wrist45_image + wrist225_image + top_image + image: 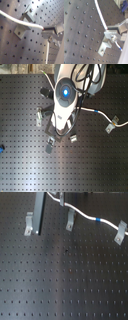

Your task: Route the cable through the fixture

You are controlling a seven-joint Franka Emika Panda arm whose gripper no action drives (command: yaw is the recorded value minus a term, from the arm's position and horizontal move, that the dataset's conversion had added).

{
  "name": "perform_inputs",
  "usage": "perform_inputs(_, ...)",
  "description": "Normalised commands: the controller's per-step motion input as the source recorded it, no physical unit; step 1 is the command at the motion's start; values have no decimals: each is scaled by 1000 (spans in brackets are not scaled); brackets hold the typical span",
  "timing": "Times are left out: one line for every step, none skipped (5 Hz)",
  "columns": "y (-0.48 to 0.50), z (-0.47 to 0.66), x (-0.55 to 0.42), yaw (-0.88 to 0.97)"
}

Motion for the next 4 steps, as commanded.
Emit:
perform_inputs(4, 229, -2, 998)
perform_inputs(9, 229, -7, 995)
perform_inputs(17, 229, -14, 992)
perform_inputs(25, 231, -19, 987)
